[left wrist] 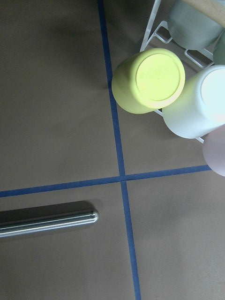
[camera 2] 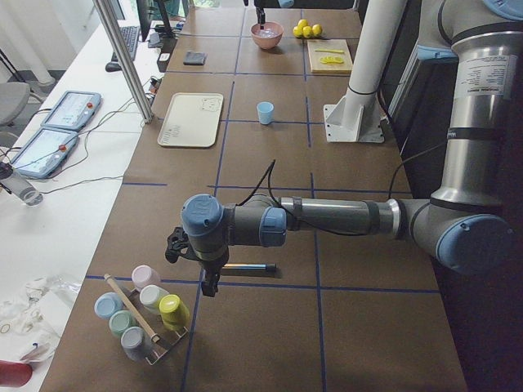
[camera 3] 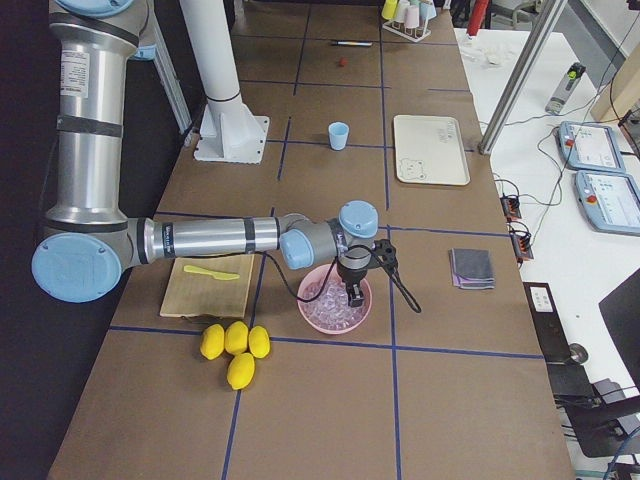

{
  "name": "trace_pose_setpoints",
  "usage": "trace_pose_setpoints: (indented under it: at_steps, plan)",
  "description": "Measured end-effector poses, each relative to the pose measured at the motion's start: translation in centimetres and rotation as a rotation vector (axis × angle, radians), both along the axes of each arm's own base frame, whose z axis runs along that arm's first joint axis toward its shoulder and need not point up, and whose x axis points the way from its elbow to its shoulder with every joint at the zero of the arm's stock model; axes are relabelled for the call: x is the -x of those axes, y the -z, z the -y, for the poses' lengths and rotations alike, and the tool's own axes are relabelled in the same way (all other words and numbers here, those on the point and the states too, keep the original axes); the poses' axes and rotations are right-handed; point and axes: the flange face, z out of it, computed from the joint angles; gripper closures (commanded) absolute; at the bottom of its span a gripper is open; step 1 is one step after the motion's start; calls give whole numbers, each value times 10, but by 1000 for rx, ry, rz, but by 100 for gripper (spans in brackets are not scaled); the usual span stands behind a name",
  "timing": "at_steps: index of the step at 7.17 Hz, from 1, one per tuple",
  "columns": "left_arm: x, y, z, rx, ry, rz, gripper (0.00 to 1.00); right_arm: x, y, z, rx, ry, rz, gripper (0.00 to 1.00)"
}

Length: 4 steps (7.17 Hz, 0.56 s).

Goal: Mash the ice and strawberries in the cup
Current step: 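Close the right gripper on one clear ice cube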

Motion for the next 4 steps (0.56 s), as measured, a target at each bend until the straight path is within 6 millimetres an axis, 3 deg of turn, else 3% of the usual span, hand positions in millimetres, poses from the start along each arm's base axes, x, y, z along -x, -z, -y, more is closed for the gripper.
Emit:
trace_pose_setpoints:
  at_steps: [4]
  plan:
    - [0,1,0,-4,-1,0,0,11,-7,-4,8,24,-19,32]
